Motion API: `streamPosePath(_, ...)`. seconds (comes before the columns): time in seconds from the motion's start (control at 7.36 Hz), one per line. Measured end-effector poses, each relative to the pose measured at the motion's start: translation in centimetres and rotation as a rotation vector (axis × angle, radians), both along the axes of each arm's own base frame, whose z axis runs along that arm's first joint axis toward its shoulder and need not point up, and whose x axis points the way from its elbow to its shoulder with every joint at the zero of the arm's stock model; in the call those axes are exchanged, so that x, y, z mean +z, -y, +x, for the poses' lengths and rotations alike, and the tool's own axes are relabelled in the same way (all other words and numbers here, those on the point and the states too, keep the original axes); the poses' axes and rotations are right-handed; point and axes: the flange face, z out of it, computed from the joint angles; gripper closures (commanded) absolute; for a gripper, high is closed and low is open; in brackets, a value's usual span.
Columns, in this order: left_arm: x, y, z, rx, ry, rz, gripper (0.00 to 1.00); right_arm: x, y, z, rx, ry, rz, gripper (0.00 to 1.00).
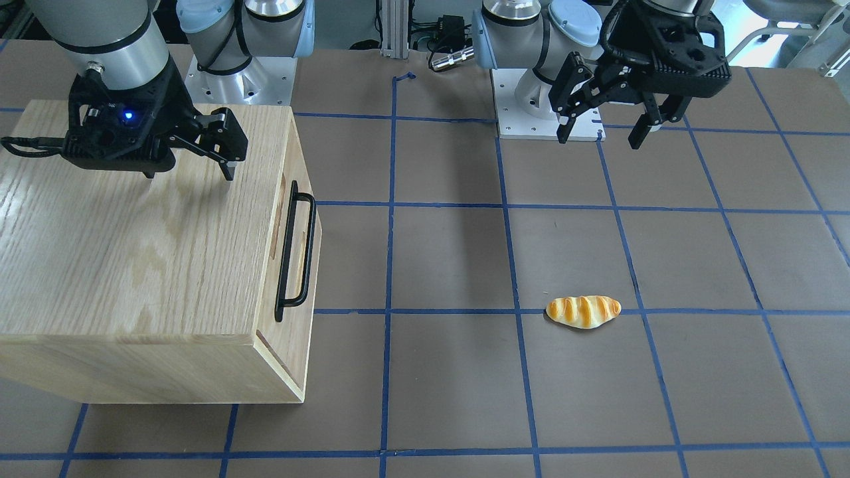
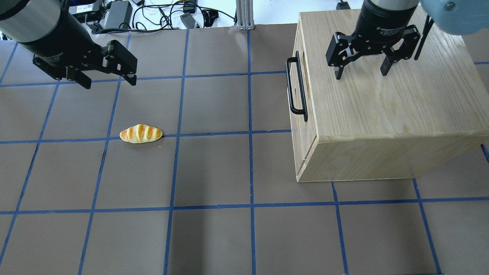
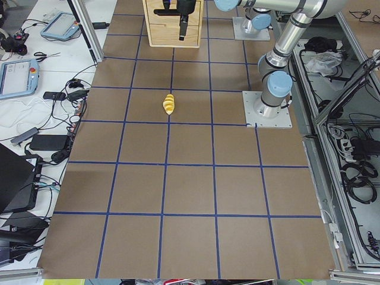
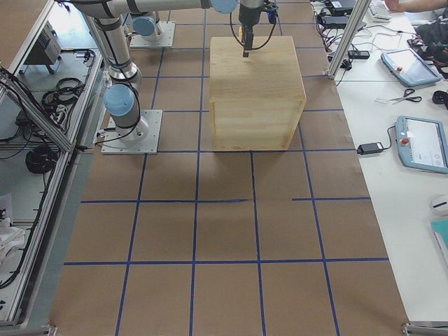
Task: Open upper drawer
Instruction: 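Move the left gripper toward the black handle on the wooden drawer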
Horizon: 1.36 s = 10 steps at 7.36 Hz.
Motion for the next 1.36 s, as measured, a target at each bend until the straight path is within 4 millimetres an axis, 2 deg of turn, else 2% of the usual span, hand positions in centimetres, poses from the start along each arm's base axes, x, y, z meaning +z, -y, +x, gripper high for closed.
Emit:
streamPosePath(0.27, -2.0, 1.3, -5.0, 0.082, -0.067, 0.003, 0.0, 0.0, 0.0, 0.0, 0.0, 0.0, 0.0, 0.0)
streamPosePath(0.68, -5.6, 4.4, -12.0, 0.207, -0.235, -0.006, 0.0, 0.0, 0.0, 0.0, 0.0, 0.0, 0.0, 0.0)
streamPosePath(0.95, -7.1, 5.3, -16.4, 0.221, -0.309, -0.045, 0.0, 0.0, 0.0, 0.0, 0.0, 0.0, 0.0, 0.0)
streamPosePath(1.36, -10.3, 6.2, -20.7, 0.213, -0.345, -0.06, 0.0, 0.0, 0.0, 0.0, 0.0, 0.0, -0.001, 0.0)
